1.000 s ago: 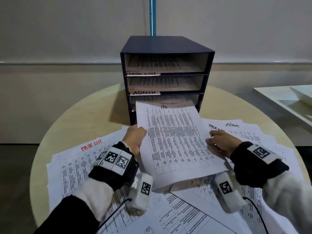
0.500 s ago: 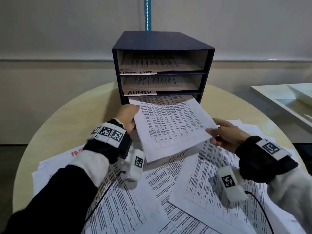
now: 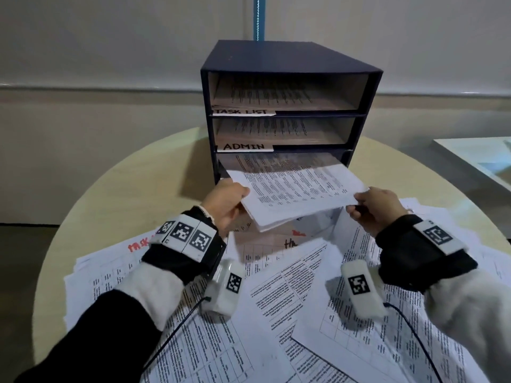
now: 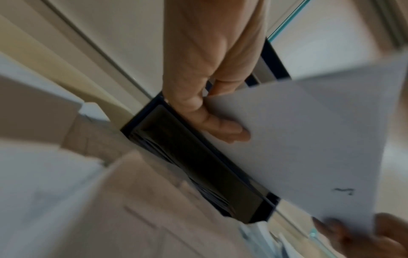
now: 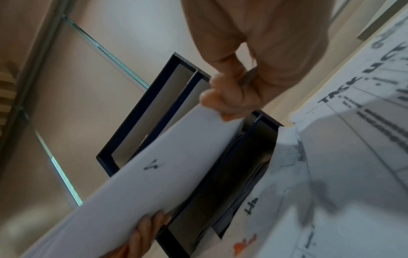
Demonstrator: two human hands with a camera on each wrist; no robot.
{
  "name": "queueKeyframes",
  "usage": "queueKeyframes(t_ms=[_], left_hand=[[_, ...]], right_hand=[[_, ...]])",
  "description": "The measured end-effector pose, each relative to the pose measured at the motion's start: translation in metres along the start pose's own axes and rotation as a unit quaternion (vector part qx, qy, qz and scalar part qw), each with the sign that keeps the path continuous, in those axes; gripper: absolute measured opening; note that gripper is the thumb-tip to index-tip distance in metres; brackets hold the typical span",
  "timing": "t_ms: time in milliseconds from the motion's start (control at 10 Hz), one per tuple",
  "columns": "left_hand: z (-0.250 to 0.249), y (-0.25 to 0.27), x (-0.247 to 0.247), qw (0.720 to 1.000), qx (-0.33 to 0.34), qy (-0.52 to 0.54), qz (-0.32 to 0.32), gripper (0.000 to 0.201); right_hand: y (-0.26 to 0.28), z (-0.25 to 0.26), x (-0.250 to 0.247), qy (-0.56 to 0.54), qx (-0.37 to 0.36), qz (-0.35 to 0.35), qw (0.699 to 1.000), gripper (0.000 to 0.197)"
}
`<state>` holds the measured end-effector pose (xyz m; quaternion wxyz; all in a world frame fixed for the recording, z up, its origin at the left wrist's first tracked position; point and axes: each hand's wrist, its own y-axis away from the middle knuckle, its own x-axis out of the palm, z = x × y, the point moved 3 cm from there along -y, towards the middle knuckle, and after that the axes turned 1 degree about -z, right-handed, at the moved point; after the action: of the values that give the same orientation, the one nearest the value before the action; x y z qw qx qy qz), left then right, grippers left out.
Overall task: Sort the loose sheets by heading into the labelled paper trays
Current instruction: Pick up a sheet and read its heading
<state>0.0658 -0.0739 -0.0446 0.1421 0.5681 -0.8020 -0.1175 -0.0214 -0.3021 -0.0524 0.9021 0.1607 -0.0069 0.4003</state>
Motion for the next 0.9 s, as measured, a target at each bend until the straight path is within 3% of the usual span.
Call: queueKeyframes(t_ms=[100, 200, 300, 400, 600, 700, 900], left_hand=[[-0.006, -0.009, -0.009, 0.999, 0.010, -0.017, -0.047, 0.012], [-0.008, -0.010, -0.008, 0.998, 0.029, 0.011, -0.046, 0.020], [-0.009, -0.002, -0.003, 0.999, 0.050, 0.015, 0.001, 0.025], [-0.010, -0.002, -0.007, 0.998, 0.063, -0.003, 0.005, 0.031], [-0.013, -0.006, -0.019, 0.993, 0.088, 0.068, -0.030, 0.042], [-0.013, -0.007, -0.024, 0.991, 0.111, 0.042, -0.060, 0.047], [-0.019, -0.010, -0.024, 0.983, 0.133, -0.097, -0.086, 0.020]], right_hand=[[0.004, -0.004, 0.005, 0.012, 0.027, 0.044, 0.999, 0.026], [-0.002, -0.001, 0.008, -0.030, 0.026, 0.039, 0.998, 0.027], [-0.006, 0.003, 0.011, -0.073, 0.004, 0.002, 0.997, 0.030], [0.000, -0.001, 0.015, -0.037, -0.032, -0.039, 0.998, 0.031], [0.001, 0.001, 0.048, -0.087, -0.025, 0.043, 0.995, 0.027], [-0.008, 0.007, 0.068, -0.132, -0.002, 0.071, 0.989, 0.035], [-0.033, 0.012, 0.093, -0.118, -0.019, 0.037, 0.992, 0.050]])
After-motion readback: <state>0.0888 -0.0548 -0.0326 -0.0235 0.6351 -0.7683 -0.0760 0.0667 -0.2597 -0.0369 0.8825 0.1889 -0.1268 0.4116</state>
